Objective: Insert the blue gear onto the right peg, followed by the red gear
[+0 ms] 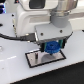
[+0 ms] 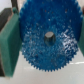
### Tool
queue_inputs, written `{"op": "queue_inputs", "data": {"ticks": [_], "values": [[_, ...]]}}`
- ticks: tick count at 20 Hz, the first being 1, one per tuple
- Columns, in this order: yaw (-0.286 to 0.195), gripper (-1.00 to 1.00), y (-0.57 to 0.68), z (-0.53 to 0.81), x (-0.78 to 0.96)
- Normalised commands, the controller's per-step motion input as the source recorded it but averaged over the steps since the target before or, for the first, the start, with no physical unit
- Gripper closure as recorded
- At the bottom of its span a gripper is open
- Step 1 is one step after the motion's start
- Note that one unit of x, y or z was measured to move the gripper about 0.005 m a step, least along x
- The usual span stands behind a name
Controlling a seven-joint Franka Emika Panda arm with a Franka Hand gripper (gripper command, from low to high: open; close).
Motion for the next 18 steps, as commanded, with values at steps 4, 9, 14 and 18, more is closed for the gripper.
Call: {"op": "queue_inputs", "data": {"ticks": [4,9,14,18], "values": [[0.000,1.00,0.03,-0.03,0.16],[0.000,1.00,0.00,0.32,0.30],[0.000,1.00,0.07,0.27,0.24],[0.000,1.00,0.02,-0.02,0.27]]}}
